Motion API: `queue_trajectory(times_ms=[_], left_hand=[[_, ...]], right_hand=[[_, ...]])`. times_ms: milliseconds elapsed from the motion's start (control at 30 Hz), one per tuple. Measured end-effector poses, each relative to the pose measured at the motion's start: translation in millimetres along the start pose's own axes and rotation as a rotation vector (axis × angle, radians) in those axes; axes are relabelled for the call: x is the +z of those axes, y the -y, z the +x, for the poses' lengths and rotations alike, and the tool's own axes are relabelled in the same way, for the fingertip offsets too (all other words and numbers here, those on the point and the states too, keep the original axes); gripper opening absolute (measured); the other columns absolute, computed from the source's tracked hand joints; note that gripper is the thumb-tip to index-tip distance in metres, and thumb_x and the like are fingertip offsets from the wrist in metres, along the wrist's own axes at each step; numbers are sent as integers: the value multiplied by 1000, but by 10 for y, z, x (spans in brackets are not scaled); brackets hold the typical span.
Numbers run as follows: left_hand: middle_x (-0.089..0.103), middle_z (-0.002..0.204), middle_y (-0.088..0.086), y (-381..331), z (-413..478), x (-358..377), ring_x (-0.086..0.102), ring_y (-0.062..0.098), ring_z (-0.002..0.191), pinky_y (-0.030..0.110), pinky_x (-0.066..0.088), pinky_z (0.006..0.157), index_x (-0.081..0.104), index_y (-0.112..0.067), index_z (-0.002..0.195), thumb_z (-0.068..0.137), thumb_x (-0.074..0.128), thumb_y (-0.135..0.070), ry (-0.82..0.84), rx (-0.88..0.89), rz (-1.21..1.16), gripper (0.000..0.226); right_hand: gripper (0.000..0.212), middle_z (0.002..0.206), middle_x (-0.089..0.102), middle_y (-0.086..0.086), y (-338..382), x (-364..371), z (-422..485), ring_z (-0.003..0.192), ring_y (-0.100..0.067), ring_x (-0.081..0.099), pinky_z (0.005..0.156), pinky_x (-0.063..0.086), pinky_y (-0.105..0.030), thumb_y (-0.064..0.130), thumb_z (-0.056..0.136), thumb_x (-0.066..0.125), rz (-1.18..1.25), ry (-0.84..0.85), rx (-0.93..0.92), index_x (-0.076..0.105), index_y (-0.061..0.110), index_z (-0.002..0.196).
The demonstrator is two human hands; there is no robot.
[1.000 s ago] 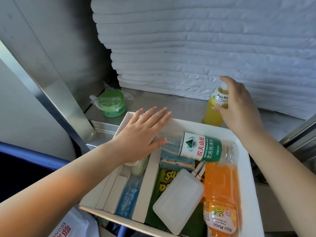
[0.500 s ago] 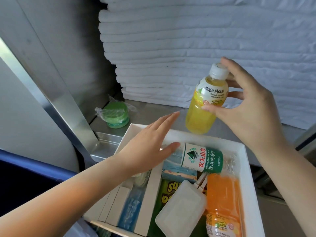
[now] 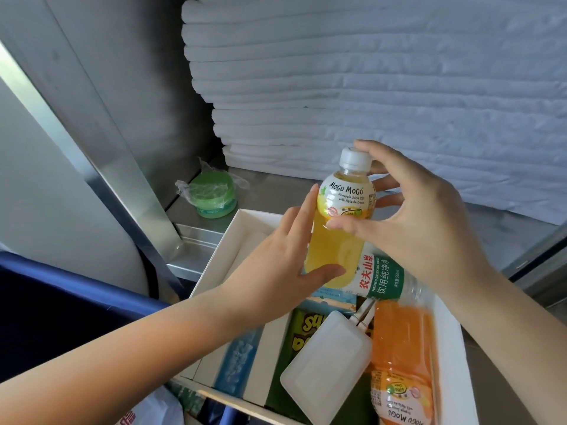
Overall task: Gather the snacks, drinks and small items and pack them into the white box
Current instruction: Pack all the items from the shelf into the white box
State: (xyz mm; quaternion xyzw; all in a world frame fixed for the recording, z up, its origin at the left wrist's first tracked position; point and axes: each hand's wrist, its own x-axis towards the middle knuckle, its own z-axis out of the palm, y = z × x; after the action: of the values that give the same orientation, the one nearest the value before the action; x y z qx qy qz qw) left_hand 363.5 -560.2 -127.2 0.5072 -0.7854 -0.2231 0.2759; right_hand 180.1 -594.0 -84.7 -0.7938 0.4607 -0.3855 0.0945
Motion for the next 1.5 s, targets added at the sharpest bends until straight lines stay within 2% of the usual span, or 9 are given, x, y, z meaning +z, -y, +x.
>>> queue_trajectory(times_ms=[267,367,567,667,833,967,1167,1300,1500], left_hand=[[36,126,-33,68,-286,-83,48,-8,108,24,50,91,-10,-62,136,81,61,-52,159,-118,-114,90],[37,134,-30,124,-423,-96,50,-5,108,26,49,92,-10,-66,132,82,61,-52,266,-187,-110,88],[34,114,-52,191,-616,-181,49,-16,100,7,46,81,-9,-76,123,78,61,-58,391,-289,-159,85],[37,110,-55,215,-676,-237,50,-19,99,3,44,79,-11,-75,123,78,61,-59,462,-340,-187,86],[49,113,-40,220,-780,-274,57,-9,97,20,49,89,-16,-77,119,74,56,-69,569,-426,-181,86],[47,111,-44,225,-833,-289,59,-6,96,26,50,91,-15,-79,118,69,51,-76,616,-498,-199,82],[55,113,-24,321,-819,-301,59,-5,94,23,49,90,-18,-67,129,72,48,-75,695,-586,-90,89],[58,120,-14,384,-785,-231,60,3,99,30,49,93,-16,-59,137,73,48,-69,727,-623,-65,91],[56,107,-12,456,-789,-107,62,7,88,27,53,84,-21,-52,137,89,46,-55,761,-660,89,83]], right_hand=[[60,117,47,28,-136,-72,-9,100,7,54,83,50,-19,63,78,48,44,303,-43,42,43,134],[50,124,39,35,-174,-47,-61,104,12,48,84,43,-10,59,81,45,27,483,-78,44,49,130],[53,134,20,43,-206,85,-173,110,1,49,85,40,-11,44,86,55,-44,728,-162,30,63,128],[61,136,22,36,-196,180,-205,115,4,40,82,39,-9,32,86,64,-83,732,-262,33,57,132],[56,139,32,20,-148,346,-211,115,0,39,81,31,-6,26,89,61,-154,760,-404,37,43,137],[53,138,41,7,-105,450,-160,117,-11,44,89,39,-23,25,89,60,-203,797,-511,42,31,138],[46,133,46,4,-72,623,-85,119,-12,42,91,46,-35,24,90,59,-240,840,-630,47,24,134],[43,130,51,4,-115,761,-77,115,-13,43,91,33,-25,29,90,57,-266,850,-681,48,23,132],[44,130,53,2,-122,853,-142,114,-16,45,96,36,-30,30,93,52,-281,906,-704,45,19,135]])
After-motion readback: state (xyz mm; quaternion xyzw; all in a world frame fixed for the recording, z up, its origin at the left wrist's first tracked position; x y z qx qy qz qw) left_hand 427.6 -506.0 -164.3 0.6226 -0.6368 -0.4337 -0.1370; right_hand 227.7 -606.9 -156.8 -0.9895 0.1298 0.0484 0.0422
